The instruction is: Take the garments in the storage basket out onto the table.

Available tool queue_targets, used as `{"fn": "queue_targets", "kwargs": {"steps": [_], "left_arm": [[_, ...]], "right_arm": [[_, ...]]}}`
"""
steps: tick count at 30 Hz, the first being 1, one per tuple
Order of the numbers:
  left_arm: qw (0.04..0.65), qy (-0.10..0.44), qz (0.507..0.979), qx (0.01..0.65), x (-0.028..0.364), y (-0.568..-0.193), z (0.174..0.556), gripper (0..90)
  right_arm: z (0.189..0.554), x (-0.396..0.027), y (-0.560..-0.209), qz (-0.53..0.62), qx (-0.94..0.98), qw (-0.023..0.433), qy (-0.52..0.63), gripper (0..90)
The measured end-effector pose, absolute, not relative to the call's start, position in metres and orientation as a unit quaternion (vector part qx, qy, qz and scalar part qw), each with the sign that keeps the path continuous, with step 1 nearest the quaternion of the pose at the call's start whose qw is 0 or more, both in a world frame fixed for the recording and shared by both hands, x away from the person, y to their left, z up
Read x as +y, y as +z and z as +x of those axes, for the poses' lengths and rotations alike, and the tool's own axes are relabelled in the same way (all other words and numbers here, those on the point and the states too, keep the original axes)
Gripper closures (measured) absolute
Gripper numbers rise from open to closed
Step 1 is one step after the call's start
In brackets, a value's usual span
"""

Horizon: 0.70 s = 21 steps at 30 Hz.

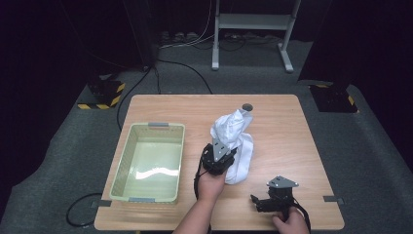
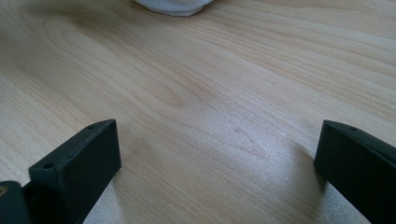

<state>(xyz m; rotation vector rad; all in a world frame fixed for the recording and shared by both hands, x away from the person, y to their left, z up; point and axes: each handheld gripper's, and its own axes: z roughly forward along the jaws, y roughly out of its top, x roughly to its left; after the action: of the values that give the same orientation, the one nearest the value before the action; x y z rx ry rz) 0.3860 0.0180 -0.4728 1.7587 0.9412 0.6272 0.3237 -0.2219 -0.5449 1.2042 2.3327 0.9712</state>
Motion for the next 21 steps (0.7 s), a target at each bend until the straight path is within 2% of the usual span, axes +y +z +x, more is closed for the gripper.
{"fn": "queue_targets", "kwargs": {"steps": [21], "left_arm": [[0.458, 0.246, 0.759, 0.392, 0.011, -0.495, 0.392, 67.2]], "right_arm": [[0.324, -0.222, -0.545, 0.424, 0.821, 0.17, 0.342, 0.2]]}}
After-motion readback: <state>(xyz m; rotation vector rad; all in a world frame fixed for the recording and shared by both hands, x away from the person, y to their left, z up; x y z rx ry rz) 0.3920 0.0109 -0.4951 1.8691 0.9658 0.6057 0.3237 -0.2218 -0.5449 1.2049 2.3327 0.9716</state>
